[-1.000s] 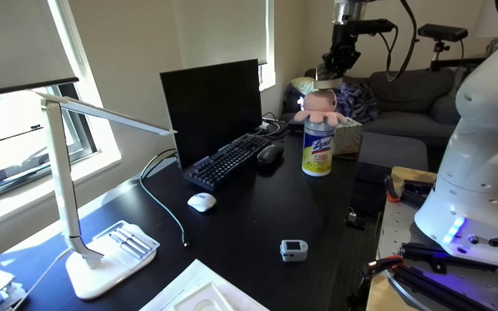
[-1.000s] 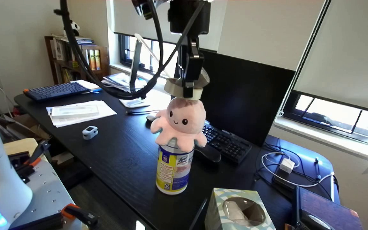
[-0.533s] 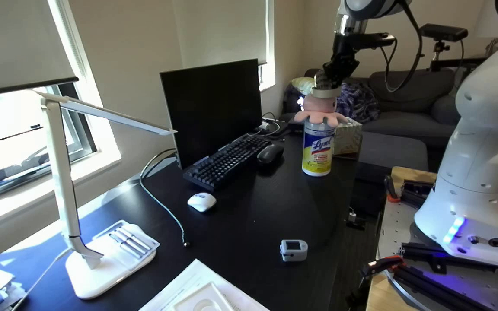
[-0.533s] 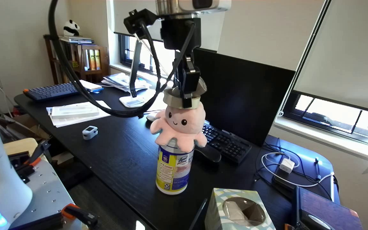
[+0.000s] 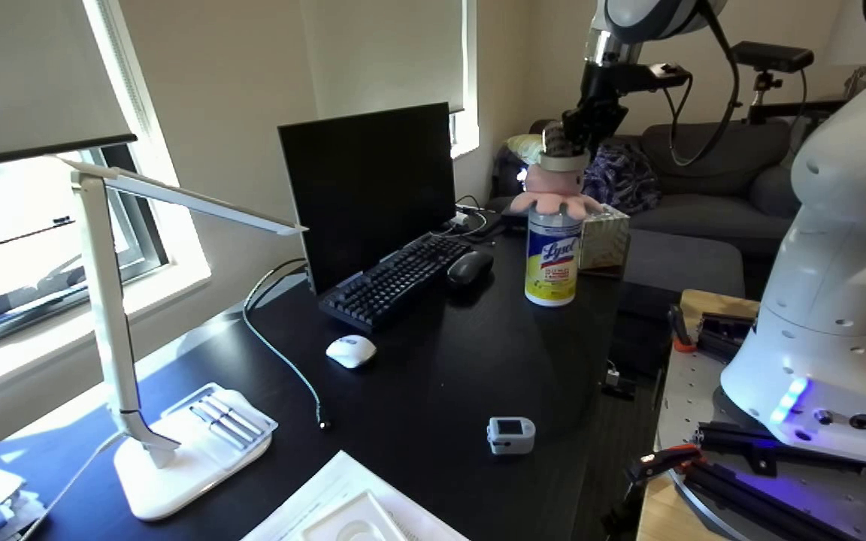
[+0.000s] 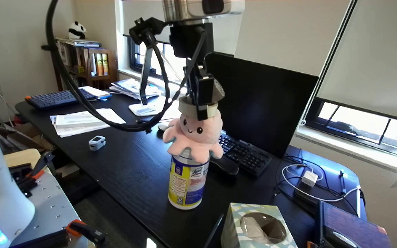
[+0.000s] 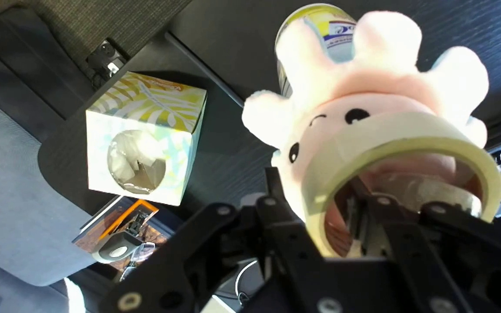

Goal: Place object on top of the box to the right on top of the pink doll

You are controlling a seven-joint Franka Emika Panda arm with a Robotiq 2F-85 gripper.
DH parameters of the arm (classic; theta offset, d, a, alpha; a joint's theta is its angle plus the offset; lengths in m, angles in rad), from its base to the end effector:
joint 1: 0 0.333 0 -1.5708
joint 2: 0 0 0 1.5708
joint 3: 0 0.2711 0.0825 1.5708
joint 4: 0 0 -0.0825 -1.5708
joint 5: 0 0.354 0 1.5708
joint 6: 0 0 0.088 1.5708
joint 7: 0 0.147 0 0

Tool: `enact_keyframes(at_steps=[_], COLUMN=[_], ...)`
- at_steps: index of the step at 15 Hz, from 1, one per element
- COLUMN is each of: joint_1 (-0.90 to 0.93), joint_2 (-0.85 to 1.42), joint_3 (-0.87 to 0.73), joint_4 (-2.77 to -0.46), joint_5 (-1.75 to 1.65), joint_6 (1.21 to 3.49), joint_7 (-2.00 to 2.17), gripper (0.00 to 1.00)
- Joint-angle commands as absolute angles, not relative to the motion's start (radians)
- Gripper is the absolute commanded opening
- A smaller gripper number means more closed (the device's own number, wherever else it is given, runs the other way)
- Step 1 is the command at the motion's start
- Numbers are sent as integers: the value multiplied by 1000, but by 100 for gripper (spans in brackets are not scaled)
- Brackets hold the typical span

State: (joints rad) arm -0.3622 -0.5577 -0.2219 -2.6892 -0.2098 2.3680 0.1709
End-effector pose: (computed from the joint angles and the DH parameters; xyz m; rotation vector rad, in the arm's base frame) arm 0.3270 -0.2147 0.3613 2.8973 -0.8997 0.3331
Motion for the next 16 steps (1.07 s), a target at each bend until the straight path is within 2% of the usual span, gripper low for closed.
enact_keyframes(at_steps=[1, 6, 16], joint_1=[-388, -405, -430], joint_2=[-574, -587, -658], joint_3=[-216, -224, -262], joint_4=[-2715, -2714, -2699], joint_5=[-218, -213, -177], joint_6=[2402, 2388, 2266], joint_7=[148, 151, 130], gripper=[68, 98, 100])
